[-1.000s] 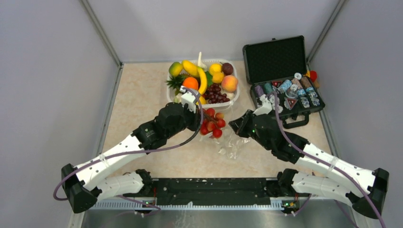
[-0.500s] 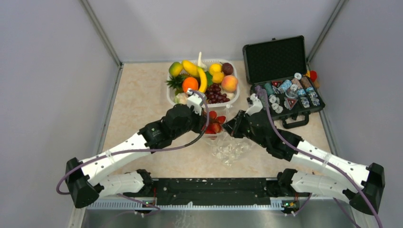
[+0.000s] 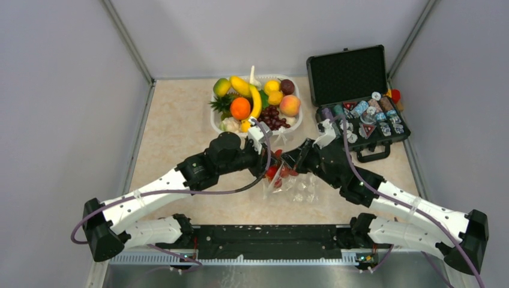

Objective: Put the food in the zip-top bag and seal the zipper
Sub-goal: Place the fake fruit in the zipper food storage bag.

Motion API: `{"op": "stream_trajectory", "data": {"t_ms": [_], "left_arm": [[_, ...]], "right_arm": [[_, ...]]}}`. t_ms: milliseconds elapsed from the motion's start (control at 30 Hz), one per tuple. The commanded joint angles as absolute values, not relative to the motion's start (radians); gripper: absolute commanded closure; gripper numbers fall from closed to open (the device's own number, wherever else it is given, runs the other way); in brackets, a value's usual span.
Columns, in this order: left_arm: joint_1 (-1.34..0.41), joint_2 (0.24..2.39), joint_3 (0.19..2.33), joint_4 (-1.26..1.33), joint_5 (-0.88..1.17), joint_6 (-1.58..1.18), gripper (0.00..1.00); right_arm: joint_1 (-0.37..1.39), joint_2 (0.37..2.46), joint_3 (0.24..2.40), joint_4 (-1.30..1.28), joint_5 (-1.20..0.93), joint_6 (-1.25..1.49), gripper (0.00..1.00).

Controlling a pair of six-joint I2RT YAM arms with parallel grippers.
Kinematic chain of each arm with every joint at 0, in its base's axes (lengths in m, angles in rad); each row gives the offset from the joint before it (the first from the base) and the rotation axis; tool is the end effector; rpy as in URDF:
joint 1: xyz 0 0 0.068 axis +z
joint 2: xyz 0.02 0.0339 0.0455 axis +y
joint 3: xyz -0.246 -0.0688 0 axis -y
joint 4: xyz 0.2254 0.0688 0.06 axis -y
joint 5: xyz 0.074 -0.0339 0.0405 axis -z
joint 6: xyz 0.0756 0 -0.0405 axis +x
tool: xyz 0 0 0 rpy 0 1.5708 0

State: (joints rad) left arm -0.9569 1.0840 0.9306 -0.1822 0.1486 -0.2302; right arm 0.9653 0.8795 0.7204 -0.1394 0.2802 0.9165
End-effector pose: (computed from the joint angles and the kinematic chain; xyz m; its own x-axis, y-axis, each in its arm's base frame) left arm 0.1506 -0.2331 0.3068 -0.3875 0.1582 -0.9082 0.8222 0.5048 -0.2629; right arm 0.1512 0.1816 0.2834 -0.6095 0.4593 -0.6462 -0.2565 0.6570 0.7089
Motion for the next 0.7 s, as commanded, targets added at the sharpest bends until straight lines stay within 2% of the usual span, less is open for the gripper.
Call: {"op": "stream_trajectory", "data": {"t_ms": [0,200,467,667], "left_arm": [[-0.963,1.086,0.954,-0.040,0.284,-0.215,1.00],[-0.963,1.073,0.934,0.068,0.308,-0.279,1.00],[-0.962,1.085,0.872,0.180,0.162,-0.273,1.00],[-0.963,1.109,0.876,0.112,0.012,-0.272,1.00]], "right_arm": [[0.960,0.845,0.709,-0.040,0.202,0.887,1.00],[0.957,0.784,0.675,-0.031,0.229,0.912,1.00],[0.952,0.751,0.713,-0.086,0.125,0.930,1.00],[0.951,0.712,0.706,-0.097,0.149,0.956,1.00]]}}
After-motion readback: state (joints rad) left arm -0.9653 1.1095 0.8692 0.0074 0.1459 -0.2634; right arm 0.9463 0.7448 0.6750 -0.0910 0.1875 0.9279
